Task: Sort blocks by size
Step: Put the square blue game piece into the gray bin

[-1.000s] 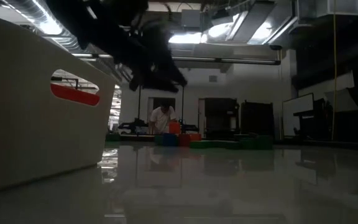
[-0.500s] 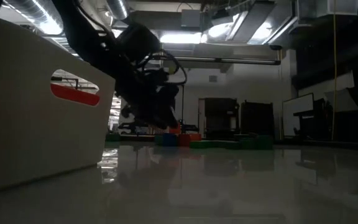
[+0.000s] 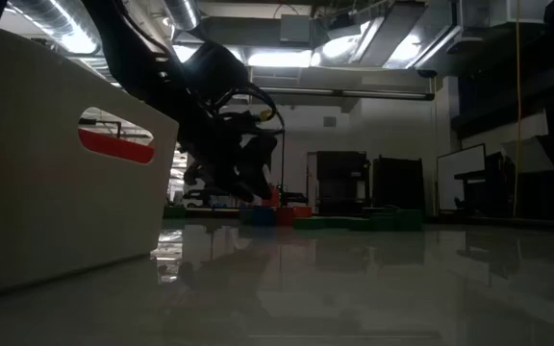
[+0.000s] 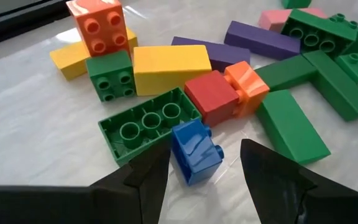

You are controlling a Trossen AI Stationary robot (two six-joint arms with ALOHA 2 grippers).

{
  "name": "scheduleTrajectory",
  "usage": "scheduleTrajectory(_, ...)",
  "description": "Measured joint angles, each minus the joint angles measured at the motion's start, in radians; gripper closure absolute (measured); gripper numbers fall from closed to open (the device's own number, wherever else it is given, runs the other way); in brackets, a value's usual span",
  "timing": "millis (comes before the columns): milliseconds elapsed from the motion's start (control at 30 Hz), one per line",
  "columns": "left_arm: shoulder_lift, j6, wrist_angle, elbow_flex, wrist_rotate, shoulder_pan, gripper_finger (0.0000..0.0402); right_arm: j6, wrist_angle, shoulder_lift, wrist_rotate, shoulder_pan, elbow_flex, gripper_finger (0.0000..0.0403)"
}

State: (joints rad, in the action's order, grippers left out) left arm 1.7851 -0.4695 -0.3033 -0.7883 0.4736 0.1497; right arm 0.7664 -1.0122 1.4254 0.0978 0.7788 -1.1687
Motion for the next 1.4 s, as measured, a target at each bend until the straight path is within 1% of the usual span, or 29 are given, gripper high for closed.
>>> scheduleTrajectory(100,0.000,-0.015,0.000,0.000,0.000,0.000,0.0217,-0.039,0.000,0.000,0.000,0.000,0.000,0.0251)
scheduleTrajectory(333,0.036,-0.056,-0.001,-0.001,0.000,0.001,0.0217,-0.046,0.000,0.000,0.000,0.000,0.000,0.0251)
scheduleTrajectory(500,0.071,-0.055,-0.063,-0.002,-0.001,0.001,0.0217,-0.047,0.001,0.000,0.000,0.000,0.000,0.0251)
scheduleTrajectory(767,0.137,-0.051,-0.067,-0.054,-0.002,0.024,0.0218,-0.069,0.000,0.000,0.001,0.000,0.000,0.0251)
scheduleTrajectory(867,0.143,-0.030,-0.065,-0.063,-0.002,0.038,0.0229,-0.069,-0.001,0.000,0.012,0.000,0.000,0.0251)
scheduleTrajectory(933,0.143,-0.039,-0.058,-0.064,-0.002,0.045,0.0250,-0.071,0.000,0.000,0.026,0.000,0.000,0.0251)
scheduleTrajectory(1033,0.143,-0.049,-0.018,-0.064,-0.027,0.051,0.0298,-0.103,-0.001,0.000,0.080,0.000,0.000,0.0251)
scheduleTrajectory(1100,0.139,-0.047,-0.014,-0.064,-0.056,0.051,0.0328,-0.139,0.000,0.000,0.152,0.000,0.000,0.0251)
scheduleTrajectory(1167,0.139,-0.047,-0.026,-0.064,-0.095,0.051,0.0329,-0.164,0.001,0.000,0.241,0.000,0.000,0.0251)
scheduleTrajectory(1267,0.131,-0.070,-0.031,-0.067,-0.180,0.048,0.0329,-0.206,0.001,0.000,0.387,0.000,0.000,0.0251)
scheduleTrajectory(1400,0.086,-0.132,-0.029,-0.068,-0.363,0.047,0.0329,-0.293,0.004,0.000,0.529,0.000,0.000,0.0251)
